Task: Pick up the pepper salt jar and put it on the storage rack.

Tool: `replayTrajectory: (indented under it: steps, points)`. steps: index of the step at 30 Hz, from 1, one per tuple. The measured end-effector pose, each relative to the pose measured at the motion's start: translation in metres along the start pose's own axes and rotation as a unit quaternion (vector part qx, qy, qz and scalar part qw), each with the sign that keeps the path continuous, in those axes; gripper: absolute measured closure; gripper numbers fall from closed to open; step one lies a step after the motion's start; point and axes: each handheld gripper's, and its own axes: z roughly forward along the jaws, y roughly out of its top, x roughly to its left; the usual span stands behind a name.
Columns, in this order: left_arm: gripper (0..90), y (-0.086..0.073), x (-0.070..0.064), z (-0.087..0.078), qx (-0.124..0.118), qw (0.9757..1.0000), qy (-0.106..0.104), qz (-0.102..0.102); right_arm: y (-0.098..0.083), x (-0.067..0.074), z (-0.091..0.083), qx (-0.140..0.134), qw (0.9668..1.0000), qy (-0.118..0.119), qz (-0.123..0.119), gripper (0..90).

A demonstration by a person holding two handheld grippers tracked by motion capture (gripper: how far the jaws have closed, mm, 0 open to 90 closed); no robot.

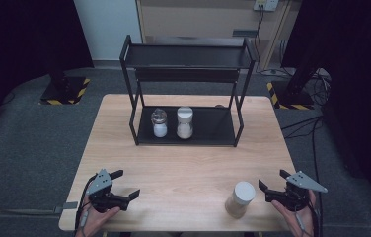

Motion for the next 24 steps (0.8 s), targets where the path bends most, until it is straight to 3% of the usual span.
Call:
replayTrajectory:
  steps: [9,24]
  points:
    - [0.7,-0.003,0.004,-0.001,-0.003,1.0,0.0,-0.009,0.012,0.003,-0.002,0.003,0.9999,0.012,-0.002,5.8]
    - [0.7,-0.002,0.002,-0.001,-0.001,1.0,0.001,-0.007,0.051,0.003,-0.024,-0.028,0.9987,0.03,-0.032,5.0]
